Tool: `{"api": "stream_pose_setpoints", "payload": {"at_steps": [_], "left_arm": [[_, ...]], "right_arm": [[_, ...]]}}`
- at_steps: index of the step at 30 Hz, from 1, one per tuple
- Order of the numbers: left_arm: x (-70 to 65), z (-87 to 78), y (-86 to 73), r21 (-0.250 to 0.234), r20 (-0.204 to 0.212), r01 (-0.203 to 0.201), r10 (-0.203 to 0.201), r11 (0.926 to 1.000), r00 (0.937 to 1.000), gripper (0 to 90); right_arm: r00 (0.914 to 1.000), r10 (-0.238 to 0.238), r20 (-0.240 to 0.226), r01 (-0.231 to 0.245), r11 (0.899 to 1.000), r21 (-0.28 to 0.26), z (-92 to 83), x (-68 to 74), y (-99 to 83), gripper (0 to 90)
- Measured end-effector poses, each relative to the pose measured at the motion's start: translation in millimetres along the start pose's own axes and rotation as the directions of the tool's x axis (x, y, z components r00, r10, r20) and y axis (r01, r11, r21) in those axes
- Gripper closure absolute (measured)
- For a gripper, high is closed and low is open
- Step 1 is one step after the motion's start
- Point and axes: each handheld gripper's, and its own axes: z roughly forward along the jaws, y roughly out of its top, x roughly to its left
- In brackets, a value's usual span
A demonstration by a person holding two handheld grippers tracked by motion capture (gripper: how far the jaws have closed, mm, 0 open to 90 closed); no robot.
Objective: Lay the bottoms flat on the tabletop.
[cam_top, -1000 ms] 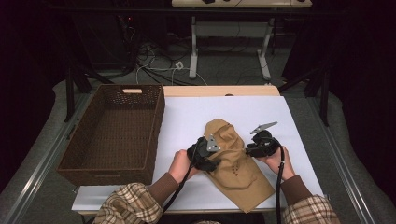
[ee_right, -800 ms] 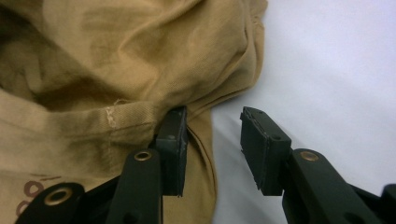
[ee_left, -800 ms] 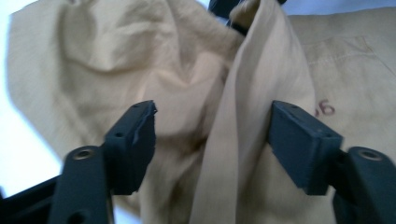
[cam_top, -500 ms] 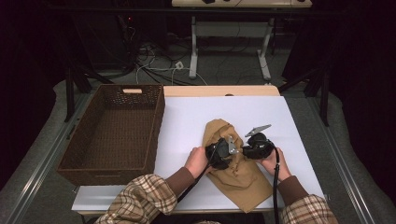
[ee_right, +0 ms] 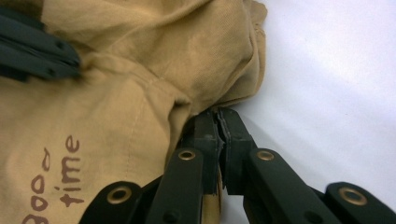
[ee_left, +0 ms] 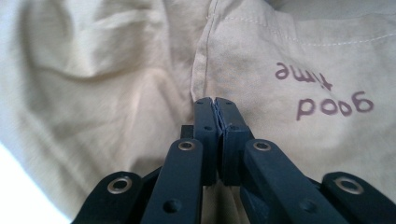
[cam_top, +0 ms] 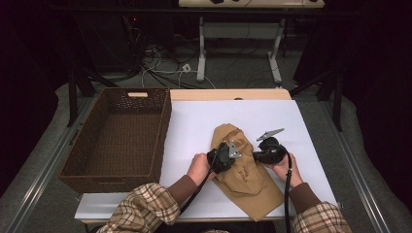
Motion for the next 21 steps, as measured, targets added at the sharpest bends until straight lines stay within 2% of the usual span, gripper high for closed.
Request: {"api": "stream_pose_setpoints", "payload": {"at_steps": [3,5,6,9,17,21], "left_arm": [[0.7,-9.3,-7.1,0.001,-0.031,-0.005,0.005,1.0000,0.9995,88.4],[-0.6,-11.9,-13.4,0.024,-0.073,-0.032,0.034,0.9992,0.9967,88.4],[-0.9,-12.6,-17.2,0.030,-0.081,-0.030,0.032,0.9991,0.9962,88.5],[0.5,-13.2,-25.0,0.038,-0.089,-0.021,0.025,0.9990,0.9957,88.4],[1.8,-18.1,-28.1,0.054,-0.103,-0.030,0.035,0.9981,0.9941,88.5],[5.3,-18.6,-34.1,0.067,-0.098,-0.007,0.014,0.9977,0.9951,88.5]], "right_arm": [[0.9998,-0.005,0.017,0.005,1.000,0.006,-1.0,2.2,0.6,87.9],[0.9996,-0.012,0.024,0.012,1.000,0.012,-1.5,3.0,1.1,88.0],[0.9994,-0.018,0.030,0.018,1.000,0.010,-1.5,3.5,1.4,88.1],[0.9989,-0.024,0.041,0.023,1.000,0.016,-1.5,5.0,2.4,88.4],[0.9978,-0.034,0.057,0.034,0.999,0.003,-6.4,5.5,2.9,88.4],[0.9983,-0.030,0.050,0.030,0.999,0.011,-5.4,4.7,1.6,88.2]]}}
